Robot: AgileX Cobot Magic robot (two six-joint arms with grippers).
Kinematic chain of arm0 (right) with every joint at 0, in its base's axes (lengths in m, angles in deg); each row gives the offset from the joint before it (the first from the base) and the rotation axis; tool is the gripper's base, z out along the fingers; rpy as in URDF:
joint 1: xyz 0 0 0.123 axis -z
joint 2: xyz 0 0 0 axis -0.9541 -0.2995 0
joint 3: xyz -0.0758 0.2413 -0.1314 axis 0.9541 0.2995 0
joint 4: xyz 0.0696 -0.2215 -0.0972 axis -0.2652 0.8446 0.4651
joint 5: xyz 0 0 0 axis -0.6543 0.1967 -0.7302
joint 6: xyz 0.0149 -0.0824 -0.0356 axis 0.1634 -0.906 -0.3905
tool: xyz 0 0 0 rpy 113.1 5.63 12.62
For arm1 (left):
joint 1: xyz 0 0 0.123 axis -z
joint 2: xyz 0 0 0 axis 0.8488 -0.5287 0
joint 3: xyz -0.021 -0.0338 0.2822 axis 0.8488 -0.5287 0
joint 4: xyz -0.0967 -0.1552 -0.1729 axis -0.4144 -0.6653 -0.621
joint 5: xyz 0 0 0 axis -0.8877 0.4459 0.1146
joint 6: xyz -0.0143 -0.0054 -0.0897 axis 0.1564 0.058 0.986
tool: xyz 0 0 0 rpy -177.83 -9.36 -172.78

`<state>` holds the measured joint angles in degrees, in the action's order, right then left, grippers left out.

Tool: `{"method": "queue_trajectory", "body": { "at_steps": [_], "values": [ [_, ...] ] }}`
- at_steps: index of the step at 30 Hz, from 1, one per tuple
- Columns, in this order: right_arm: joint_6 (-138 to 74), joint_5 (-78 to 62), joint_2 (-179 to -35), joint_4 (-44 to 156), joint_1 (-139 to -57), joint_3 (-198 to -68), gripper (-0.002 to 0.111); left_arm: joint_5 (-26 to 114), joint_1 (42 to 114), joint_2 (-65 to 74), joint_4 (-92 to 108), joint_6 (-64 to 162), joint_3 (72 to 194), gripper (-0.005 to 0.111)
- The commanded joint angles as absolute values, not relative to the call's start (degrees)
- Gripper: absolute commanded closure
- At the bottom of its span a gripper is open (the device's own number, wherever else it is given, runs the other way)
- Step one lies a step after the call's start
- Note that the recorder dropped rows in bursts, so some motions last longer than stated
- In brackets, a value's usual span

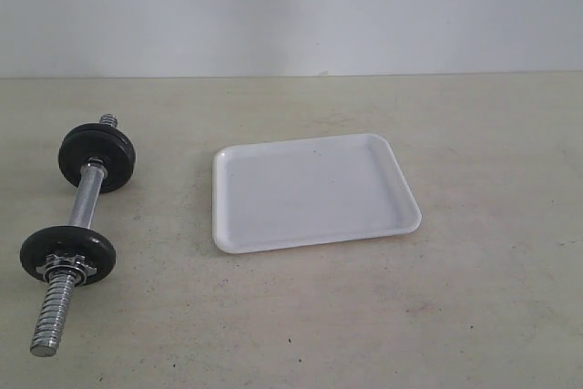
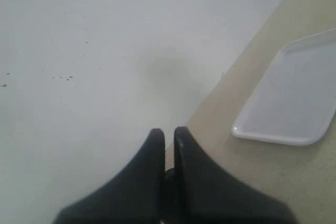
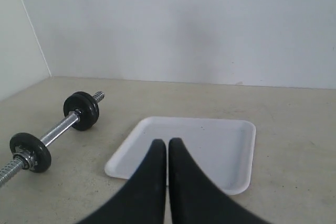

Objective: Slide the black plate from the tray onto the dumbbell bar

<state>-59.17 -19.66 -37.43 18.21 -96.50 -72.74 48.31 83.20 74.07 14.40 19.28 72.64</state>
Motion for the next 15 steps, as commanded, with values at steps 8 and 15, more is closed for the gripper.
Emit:
{"method": "queue_trajectory", "body": {
  "at_steps": [8,15],
  "values": [
    [-51.29,-19.9,-37.12,17.13,-96.54,-72.57,0.109,48.25,83.3,74.19,14.32,19.32,72.42,0.102],
    [-51.39,-19.9,-37.12,17.13,-96.54,-72.57,0.109,48.25,83.3,74.19,14.32,19.32,72.42,0.102]
  ]
}}
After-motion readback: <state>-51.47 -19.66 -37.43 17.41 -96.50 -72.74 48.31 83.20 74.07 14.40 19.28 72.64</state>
